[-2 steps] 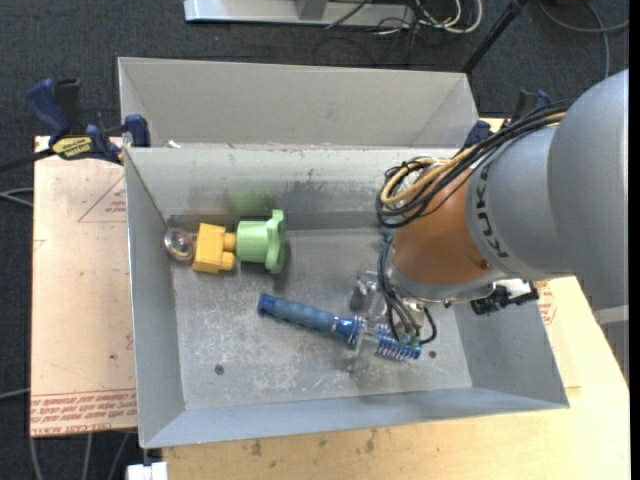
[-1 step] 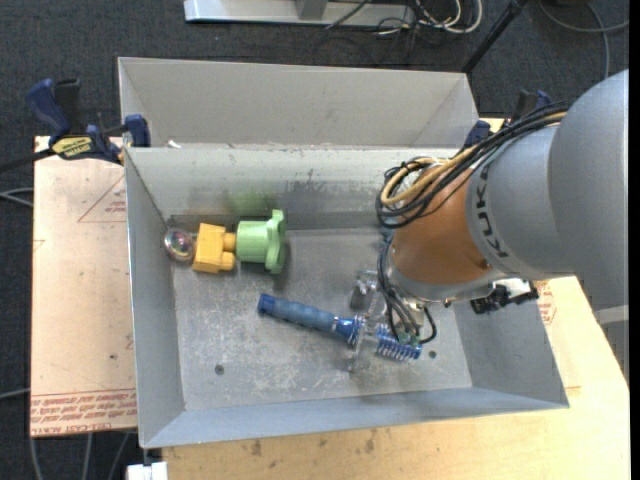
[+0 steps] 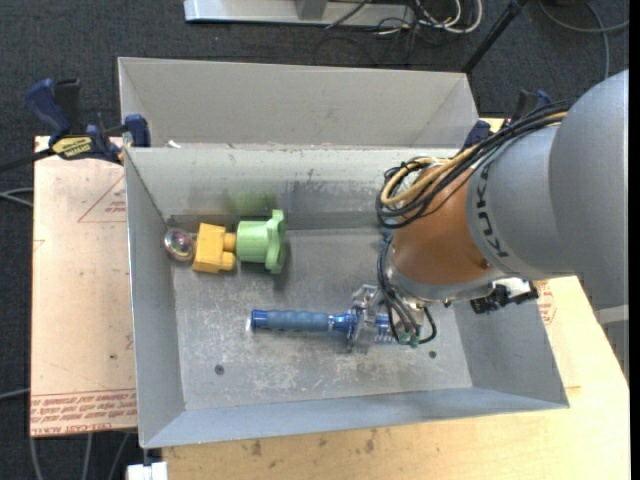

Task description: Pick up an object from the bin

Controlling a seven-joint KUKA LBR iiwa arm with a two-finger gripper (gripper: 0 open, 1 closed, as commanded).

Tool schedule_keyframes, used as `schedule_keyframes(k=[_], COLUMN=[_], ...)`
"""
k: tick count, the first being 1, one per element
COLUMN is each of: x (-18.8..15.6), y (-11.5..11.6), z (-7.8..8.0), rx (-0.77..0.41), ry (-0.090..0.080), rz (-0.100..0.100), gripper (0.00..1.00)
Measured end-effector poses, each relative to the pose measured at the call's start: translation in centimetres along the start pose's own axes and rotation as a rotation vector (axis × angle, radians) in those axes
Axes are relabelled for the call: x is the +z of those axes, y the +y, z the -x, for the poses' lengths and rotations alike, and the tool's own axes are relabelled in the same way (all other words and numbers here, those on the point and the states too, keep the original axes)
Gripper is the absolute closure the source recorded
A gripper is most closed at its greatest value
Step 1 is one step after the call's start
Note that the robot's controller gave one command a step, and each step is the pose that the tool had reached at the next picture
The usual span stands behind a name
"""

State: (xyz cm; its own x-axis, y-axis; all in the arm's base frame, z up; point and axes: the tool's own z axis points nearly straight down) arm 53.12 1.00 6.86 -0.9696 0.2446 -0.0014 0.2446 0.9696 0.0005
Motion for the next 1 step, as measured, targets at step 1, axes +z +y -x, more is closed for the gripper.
schedule_keyframes(k=[1], x=[-3.65], y=[0.04], z=[0.08], rx=[-0.002], ry=[-0.001], rz=[0.001], gripper=[1.0])
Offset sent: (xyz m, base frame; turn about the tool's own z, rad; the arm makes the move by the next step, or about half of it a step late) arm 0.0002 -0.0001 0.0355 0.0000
